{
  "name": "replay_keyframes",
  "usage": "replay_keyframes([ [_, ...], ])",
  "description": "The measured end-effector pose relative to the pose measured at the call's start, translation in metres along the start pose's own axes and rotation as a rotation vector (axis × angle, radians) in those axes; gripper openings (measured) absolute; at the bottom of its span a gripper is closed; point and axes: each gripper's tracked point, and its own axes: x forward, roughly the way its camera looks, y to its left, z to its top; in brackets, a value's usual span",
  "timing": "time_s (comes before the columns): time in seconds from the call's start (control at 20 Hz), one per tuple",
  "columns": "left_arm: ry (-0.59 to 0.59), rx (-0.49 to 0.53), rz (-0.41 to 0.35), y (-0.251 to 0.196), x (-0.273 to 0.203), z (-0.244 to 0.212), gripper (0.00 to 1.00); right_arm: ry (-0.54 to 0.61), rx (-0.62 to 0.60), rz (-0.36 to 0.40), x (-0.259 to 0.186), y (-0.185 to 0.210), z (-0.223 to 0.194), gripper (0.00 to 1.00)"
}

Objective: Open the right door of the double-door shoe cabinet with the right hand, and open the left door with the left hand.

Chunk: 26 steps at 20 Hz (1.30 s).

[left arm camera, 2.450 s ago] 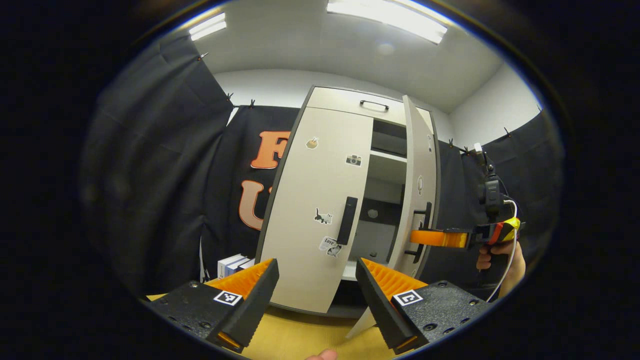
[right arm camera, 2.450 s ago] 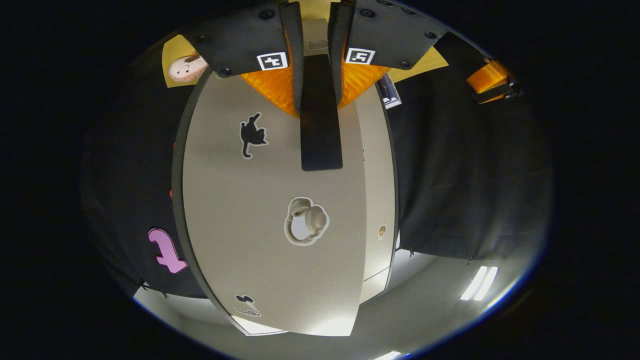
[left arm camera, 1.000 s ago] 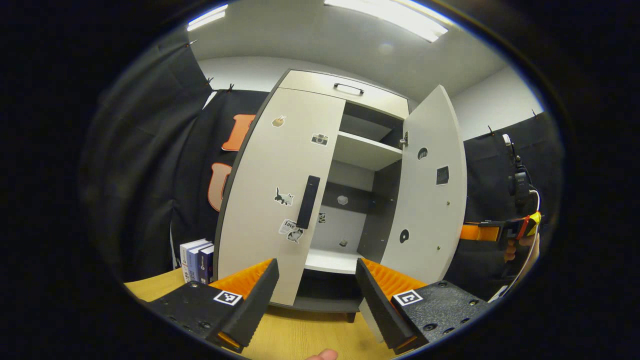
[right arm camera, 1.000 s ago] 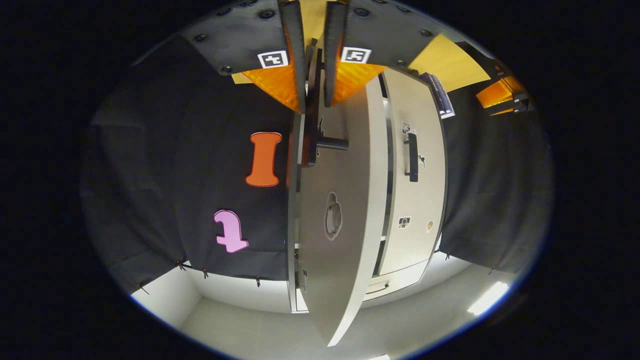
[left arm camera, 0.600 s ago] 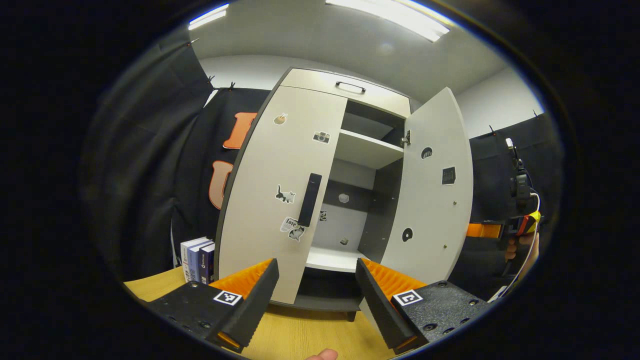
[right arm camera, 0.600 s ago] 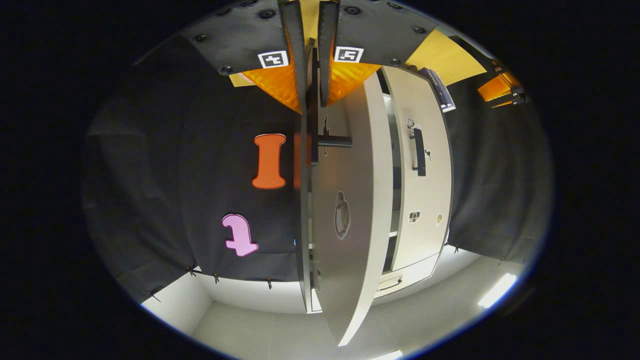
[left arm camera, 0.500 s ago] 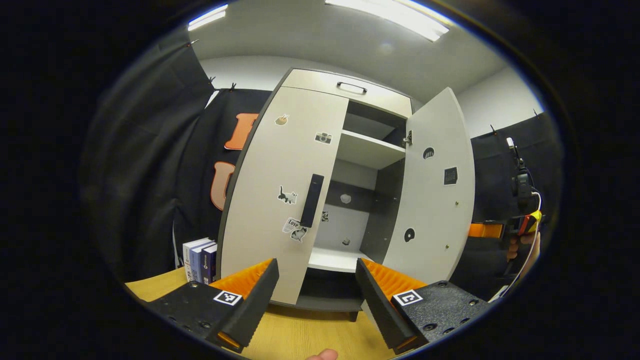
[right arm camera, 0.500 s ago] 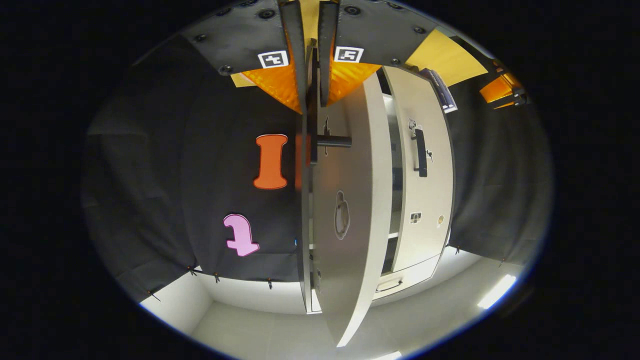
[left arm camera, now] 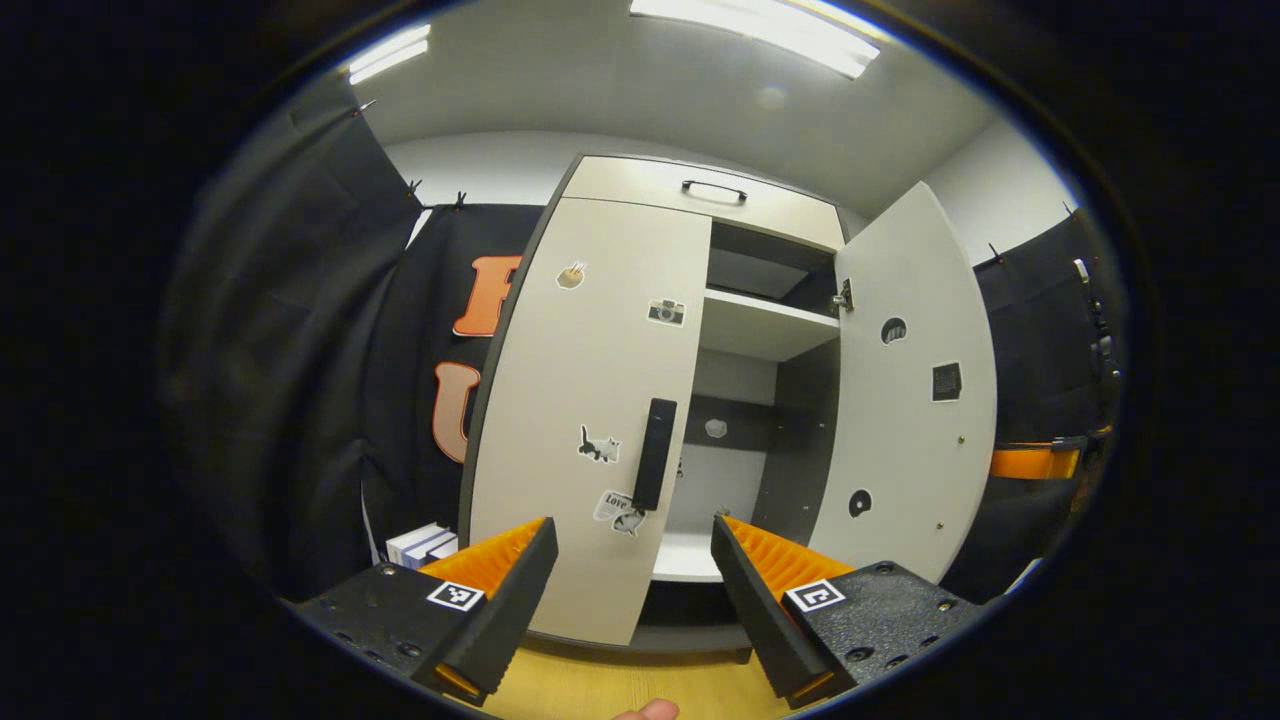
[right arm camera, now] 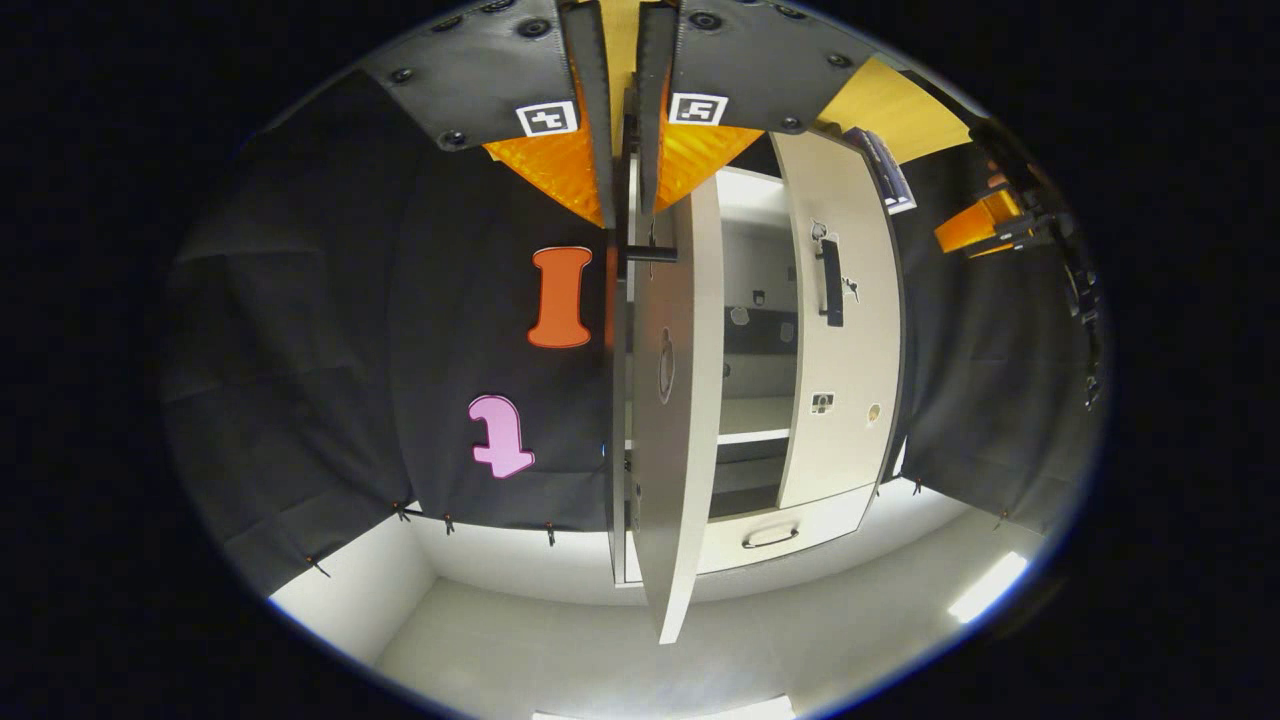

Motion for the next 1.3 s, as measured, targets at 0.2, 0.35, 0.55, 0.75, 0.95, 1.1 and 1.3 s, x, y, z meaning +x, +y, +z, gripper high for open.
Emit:
replay_keyframes([
  [0.2, -0.015, -0.024, -0.017, 0.005, 0.052, 0.018, 0.94, -0.001, 0.026, -0.009, -0.021, 0.003, -0.002, 0.32],
  [0.35, 0.013, -0.028, -0.034, 0.006, 0.087, 0.012, 0.95, 0.013, 0.043, -0.01, -0.036, 0.007, -0.005, 0.39],
  [0.55, 0.037, 0.047, -0.026, 0.006, 0.124, -0.002, 0.94, 0.029, 0.038, -0.061, -0.055, 0.0, -0.012, 0.77],
  [0.75, 0.069, 0.107, -0.067, -0.01, 0.161, -0.018, 0.95, 0.052, 0.041, -0.066, -0.065, 0.001, -0.02, 1.0],
  [0.95, 0.084, 0.136, -0.079, -0.024, 0.191, -0.028, 0.94, 0.064, 0.03, -0.098, -0.073, -0.008, -0.029, 1.0],
  [1.1, 0.096, 0.126, -0.033, -0.015, 0.208, -0.039, 0.94, 0.071, 0.057, -0.105, -0.073, -0.01, -0.035, 0.93],
  [1.3, 0.098, 0.067, -0.008, -0.009, 0.217, -0.042, 0.89, 0.084, 0.081, -0.126, -0.071, -0.018, -0.038, 1.0],
])
